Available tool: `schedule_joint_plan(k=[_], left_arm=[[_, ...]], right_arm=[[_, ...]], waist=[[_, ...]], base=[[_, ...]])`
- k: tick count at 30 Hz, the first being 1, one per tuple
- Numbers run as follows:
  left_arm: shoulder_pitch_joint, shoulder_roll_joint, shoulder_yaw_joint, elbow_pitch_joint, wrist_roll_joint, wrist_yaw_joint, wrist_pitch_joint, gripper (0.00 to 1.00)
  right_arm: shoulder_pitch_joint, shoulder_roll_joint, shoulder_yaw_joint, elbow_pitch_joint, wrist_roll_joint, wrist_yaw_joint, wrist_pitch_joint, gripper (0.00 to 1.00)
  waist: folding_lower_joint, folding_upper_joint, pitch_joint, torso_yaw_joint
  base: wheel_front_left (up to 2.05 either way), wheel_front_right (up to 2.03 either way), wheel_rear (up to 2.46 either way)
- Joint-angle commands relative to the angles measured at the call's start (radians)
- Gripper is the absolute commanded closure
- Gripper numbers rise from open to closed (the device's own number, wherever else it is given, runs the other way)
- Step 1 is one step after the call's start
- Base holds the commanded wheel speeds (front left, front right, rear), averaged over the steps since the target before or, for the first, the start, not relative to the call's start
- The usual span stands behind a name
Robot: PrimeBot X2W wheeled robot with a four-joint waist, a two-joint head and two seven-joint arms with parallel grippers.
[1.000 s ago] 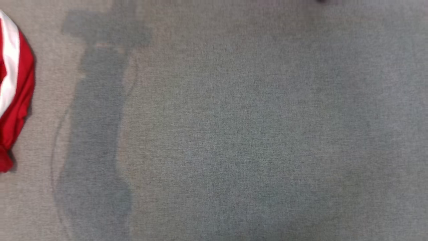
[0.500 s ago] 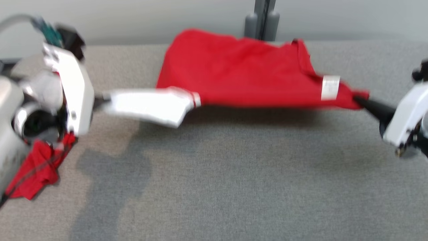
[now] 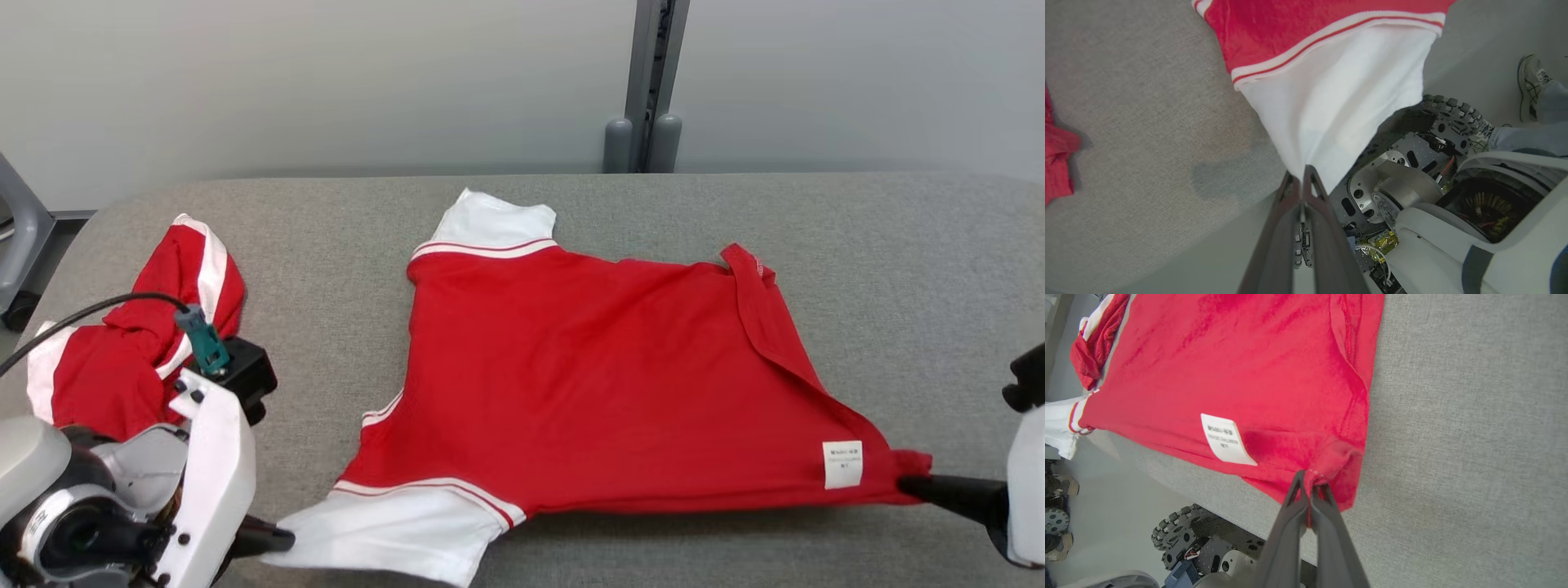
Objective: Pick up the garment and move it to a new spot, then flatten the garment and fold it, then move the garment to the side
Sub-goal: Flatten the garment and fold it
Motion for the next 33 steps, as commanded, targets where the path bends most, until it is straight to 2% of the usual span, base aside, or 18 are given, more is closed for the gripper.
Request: schedule_joint_plan(k=[1, 9, 14, 22, 33], left_arm=[[0.013, 0.014, 0.0, -0.016, -0.006, 0.011, 0.007, 1.0], [0.062, 0.096, -0.003, -0.143, -0.06, 0.061, 0.041, 1.0], [0.044, 0.097, 0.01, -0.168, -0.062, 0.078, 0.042, 1.0], [-0.049, 0.044, 0.028, -0.115, -0.034, 0.081, 0.084, 1.0], [-0.203, -0.106, 0.028, 0.089, 0.027, 0.053, 0.133, 1.0]], right_arm=[[0.026, -0.016, -0.006, -0.013, 0.008, 0.002, 0.01, 1.0], [0.166, -0.112, -0.045, -0.107, 0.026, 0.002, 0.05, 1.0], [0.203, -0.129, -0.092, -0.142, 0.024, 0.002, 0.049, 1.0], [0.174, -0.078, -0.171, -0.135, -0.002, 0.002, 0.088, 1.0], [0.062, 0.09, -0.265, -0.032, -0.089, 0.002, 0.174, 1.0]], waist=[[0.0, 0.0, 0.005, -0.001], [0.0, 0.0, 0.022, -0.007], [0.0, 0.0, 0.032, -0.012], [0.0, 0.0, 0.08, -0.028], [0.0, 0.0, 0.187, -0.072]], base=[[0.0, 0.0, 0.0], [0.0, 0.0, 0.0], [0.0, 0.0, 0.0], [0.0, 0.0, 0.0], [0.0, 0.0, 0.0]])
